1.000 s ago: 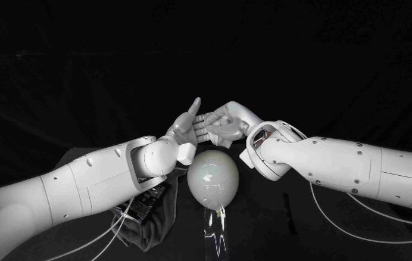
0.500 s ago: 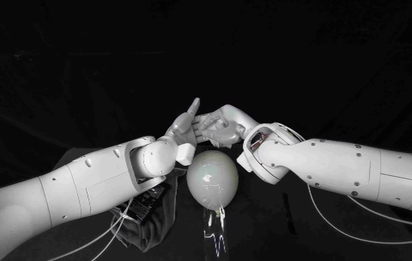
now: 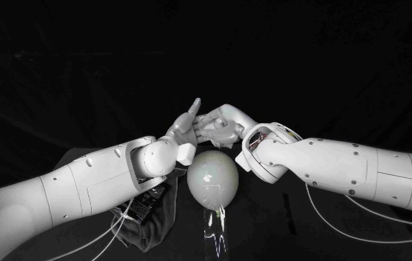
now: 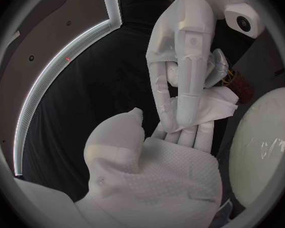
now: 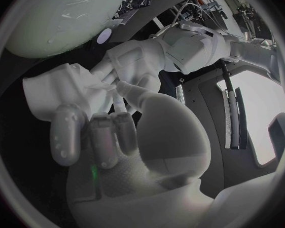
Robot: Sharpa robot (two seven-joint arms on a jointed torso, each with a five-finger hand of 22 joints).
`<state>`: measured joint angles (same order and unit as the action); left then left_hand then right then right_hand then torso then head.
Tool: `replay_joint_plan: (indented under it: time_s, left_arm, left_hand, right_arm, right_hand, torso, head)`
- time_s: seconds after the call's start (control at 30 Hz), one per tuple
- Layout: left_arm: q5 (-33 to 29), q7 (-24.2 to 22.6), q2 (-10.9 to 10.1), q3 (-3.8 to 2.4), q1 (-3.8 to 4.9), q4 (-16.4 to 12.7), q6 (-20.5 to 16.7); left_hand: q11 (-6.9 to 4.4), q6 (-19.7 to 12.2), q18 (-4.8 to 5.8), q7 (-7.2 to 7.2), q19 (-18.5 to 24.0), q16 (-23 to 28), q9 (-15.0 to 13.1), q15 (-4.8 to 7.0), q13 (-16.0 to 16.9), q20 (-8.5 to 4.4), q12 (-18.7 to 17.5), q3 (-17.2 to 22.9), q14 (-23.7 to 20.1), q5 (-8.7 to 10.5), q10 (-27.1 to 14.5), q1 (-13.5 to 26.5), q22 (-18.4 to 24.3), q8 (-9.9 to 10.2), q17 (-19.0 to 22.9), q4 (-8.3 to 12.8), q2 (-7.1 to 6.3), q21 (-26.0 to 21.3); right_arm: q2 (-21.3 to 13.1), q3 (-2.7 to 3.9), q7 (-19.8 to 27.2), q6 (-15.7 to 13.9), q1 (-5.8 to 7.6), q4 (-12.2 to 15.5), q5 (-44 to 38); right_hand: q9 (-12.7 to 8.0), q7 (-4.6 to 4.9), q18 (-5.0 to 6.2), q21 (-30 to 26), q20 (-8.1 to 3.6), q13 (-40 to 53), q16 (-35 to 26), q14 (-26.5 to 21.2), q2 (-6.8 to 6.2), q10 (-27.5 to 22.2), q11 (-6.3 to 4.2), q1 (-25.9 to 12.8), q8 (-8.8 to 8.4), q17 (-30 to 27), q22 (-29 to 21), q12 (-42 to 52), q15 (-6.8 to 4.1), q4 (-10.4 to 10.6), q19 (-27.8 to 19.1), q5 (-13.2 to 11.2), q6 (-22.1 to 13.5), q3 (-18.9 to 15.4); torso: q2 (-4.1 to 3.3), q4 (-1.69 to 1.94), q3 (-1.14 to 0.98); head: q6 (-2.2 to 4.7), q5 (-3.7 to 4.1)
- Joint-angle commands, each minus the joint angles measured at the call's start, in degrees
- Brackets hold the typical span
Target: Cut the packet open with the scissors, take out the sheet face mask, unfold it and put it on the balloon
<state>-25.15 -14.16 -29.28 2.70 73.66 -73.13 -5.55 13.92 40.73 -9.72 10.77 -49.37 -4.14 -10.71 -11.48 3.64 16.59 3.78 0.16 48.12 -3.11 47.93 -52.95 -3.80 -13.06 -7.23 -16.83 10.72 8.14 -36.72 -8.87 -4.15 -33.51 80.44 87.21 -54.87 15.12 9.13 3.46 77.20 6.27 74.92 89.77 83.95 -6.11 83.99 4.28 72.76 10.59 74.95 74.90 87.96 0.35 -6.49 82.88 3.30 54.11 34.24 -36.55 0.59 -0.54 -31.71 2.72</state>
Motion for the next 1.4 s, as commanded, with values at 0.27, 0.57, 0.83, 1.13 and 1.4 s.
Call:
replay_joint_plan:
  time_s: [0.27, 0.57, 0.83, 1.13, 1.4]
  left_arm:
    - [0.25, -0.41, 0.19, -0.09, 0.08, 0.41, 1.47]
    - [0.24, -0.51, 0.02, -0.09, 0.08, 0.94, 1.59]
    - [0.24, -0.49, -0.34, -0.09, 0.08, 0.77, 1.68]
    - [0.24, -0.53, -0.60, -0.09, 0.08, 0.45, 1.74]
    - [0.24, -0.55, -0.94, -0.09, 0.08, -0.17, 1.60]
  left_hand:
    - [-0.01, 0.16, -0.51, 6.06, -0.99, -0.05, 0.13, -0.09, 0.03, 0.02, 0.07, -0.82, 0.43, 0.18, 0.19, -0.87, -0.13, -0.15, 0.09, -0.07, 0.08, 0.28]
    - [-0.01, 0.11, -0.51, 6.06, -1.06, -0.04, 0.15, -0.09, 0.02, 0.03, 0.06, -0.89, 0.42, 0.19, 0.18, -0.91, -0.13, -0.13, 0.09, -0.07, 0.10, 0.31]
    - [-0.01, 0.18, -0.51, 6.05, -1.10, -0.03, 0.14, -0.09, 0.02, 0.03, 0.05, -0.93, 0.41, 0.19, 0.17, -0.94, -0.13, -0.16, 0.10, -0.07, 0.12, 0.32]
    - [-0.01, 0.16, -0.51, 6.06, -1.13, -0.03, 0.15, -0.08, 0.03, 0.03, 0.05, -0.98, 0.41, 0.19, 0.18, -1.01, -0.13, -0.16, 0.10, -0.05, 0.12, 0.33]
    - [-0.01, 0.15, -0.51, 6.06, -1.16, -0.03, 0.15, -0.08, 0.03, 0.03, 0.05, -1.00, 0.42, 0.19, 0.18, -1.05, -0.13, -0.16, 0.10, -0.03, 0.12, 0.34]
  right_arm:
    - [-0.64, 0.02, 2.22, 1.80, 0.00, 0.57, 2.24]
    - [-4.05, 0.02, 3.53, -0.72, 0.00, 3.65, 1.91]
    - [-7.82, 0.02, 7.52, -2.84, -0.01, 6.71, 1.47]
    - [-8.93, -0.03, 5.47, -2.14, -0.73, 7.12, -5.69]
    - [-7.79, -0.09, 2.95, -2.46, -2.09, 6.05, -12.53]
  right_hand:
    - [-0.03, -0.65, -0.42, -0.14, 0.09, 13.58, 0.23, 6.05, 0.30, 4.83, -0.48, 0.53, -0.37, 15.05, 11.03, 0.25, -0.16, -0.23, -0.09, -0.34, 0.29, -0.12]
    - [-0.10, 0.50, -0.53, 0.15, 0.32, 13.58, 0.23, 6.05, -0.48, 4.84, 0.40, -0.35, -0.65, 15.05, 11.12, 0.25, 0.39, 0.01, 0.08, -0.29, 0.67, -1.11]
    - [-0.05, 0.43, -0.76, 1.19, 0.47, 14.11, 0.23, 6.05, -0.14, 5.26, 0.41, 0.06, -0.57, 15.05, 11.45, 0.88, 0.49, -0.14, 0.69, 0.05, 1.30, -0.97]
    - [0.02, 0.29, -0.73, 1.13, 0.50, 13.93, 0.23, 6.05, 0.01, 5.12, 0.30, 0.31, -0.44, 15.05, 11.44, 0.66, 0.43, -0.27, 0.68, 0.86, 2.02, -0.87]
    - [0.01, 0.27, -0.74, 1.22, 0.50, 13.87, 0.23, 6.05, -0.20, 5.07, 0.28, 0.19, -0.48, 15.05, 11.46, 0.58, 0.40, -0.26, 0.73, 1.06, 2.14, -1.00]
  torso:
    - [-0.01, -0.01, 0.02]
    - [0.01, -0.06, -0.01]
    - [0.00, -0.09, 0.00]
    - [-0.01, -0.02, 0.00]
    - [-0.10, -0.02, 0.01]
  head:
    - [-0.11, 0.07]
    - [-0.21, -0.04]
    - [-0.28, -0.13]
    - [-0.42, -0.31]
    - [-0.63, -0.41]
